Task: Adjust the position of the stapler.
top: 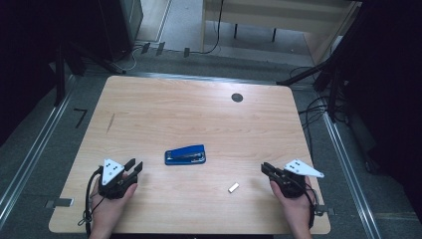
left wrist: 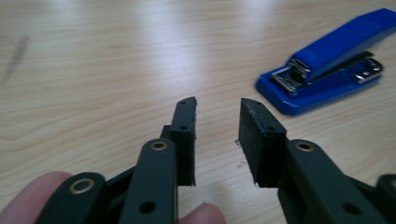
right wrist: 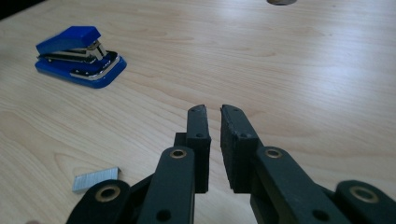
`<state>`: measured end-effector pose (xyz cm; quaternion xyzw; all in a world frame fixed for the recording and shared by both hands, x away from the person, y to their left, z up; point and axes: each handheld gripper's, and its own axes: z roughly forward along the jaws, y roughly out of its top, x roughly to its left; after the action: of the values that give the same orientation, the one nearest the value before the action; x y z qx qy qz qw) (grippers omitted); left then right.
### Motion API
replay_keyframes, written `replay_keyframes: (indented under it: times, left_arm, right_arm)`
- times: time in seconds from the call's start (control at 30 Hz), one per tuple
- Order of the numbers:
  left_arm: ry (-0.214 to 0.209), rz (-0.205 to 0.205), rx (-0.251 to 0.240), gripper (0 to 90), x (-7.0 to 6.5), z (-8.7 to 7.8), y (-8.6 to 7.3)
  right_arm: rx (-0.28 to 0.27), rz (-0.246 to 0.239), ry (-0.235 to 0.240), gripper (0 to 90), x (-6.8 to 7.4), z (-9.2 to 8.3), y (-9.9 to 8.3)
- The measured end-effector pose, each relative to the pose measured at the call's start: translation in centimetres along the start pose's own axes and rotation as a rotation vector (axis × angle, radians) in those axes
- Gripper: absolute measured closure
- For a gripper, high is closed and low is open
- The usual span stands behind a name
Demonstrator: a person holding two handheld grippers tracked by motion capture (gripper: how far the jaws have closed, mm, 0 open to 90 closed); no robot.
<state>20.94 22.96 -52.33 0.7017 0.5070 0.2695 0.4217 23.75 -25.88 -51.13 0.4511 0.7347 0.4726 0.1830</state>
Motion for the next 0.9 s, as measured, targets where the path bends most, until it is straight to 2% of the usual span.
replay_keyframes:
  times: [0.07,0.13,0.17,0.2,0.3,0.37,0.47,0.5,0.6,0.77,0.8,0.9]
  left_arm:
    - [-0.018,-0.005,0.012,75.4,-0.4,0.4,0.1]
    - [-0.027,-0.005,0.025,78.4,-0.7,0.6,0.2]
    - [-0.032,-0.004,0.032,78.4,-0.9,0.7,0.3]
    - [-0.047,-0.004,0.047,81.8,-1.2,1.0,0.4]
    - [-0.062,0.002,0.057,87.3,-1.6,1.4,0.6]
    - [-0.089,0.002,0.062,89.2,-2.2,2.1,1.0]
    - [-0.095,0.004,0.070,90.0,-2.7,2.8,1.1]
    - [-0.099,0.012,0.089,90.0,-3.0,3.3,1.2]
    - [-0.116,0.026,0.108,90.0,-3.6,3.8,1.4]
    - [-0.121,0.039,0.122,90.0,-4.4,4.5,1.6]
    - [-0.122,0.056,0.130,90.0,-4.7,4.7,1.7]
    - [-0.125,0.053,0.133,90.0,-4.8,4.8,1.7]
  right_arm:
    - [0.019,-0.048,0.025,84.8,1.2,1.8,0.8]
    - [0.031,-0.068,0.035,88.6,1.7,2.7,1.1]
    - [0.031,-0.068,0.035,88.6,1.7,2.7,1.1]
    - [0.036,-0.066,0.016,89.6,2.2,3.6,1.3]
    - [0.045,-0.062,0.017,90.0,2.5,4.5,1.6]
    - [0.057,-0.067,0.042,90.0,3.2,5.7,2.2]
    - [0.057,-0.071,0.048,90.0,3.7,6.5,2.4]
    - [0.083,-0.074,0.058,90.0,4.1,7.5,2.6]
    - [0.103,-0.070,0.073,90.0,4.5,8.6,3.0]
    - [0.109,-0.071,0.094,90.0,5.0,10.0,3.9]
    - [0.100,-0.076,0.102,90.0,5.3,10.7,4.3]
    - [0.118,-0.098,0.111,90.0,5.7,11.6,4.6]
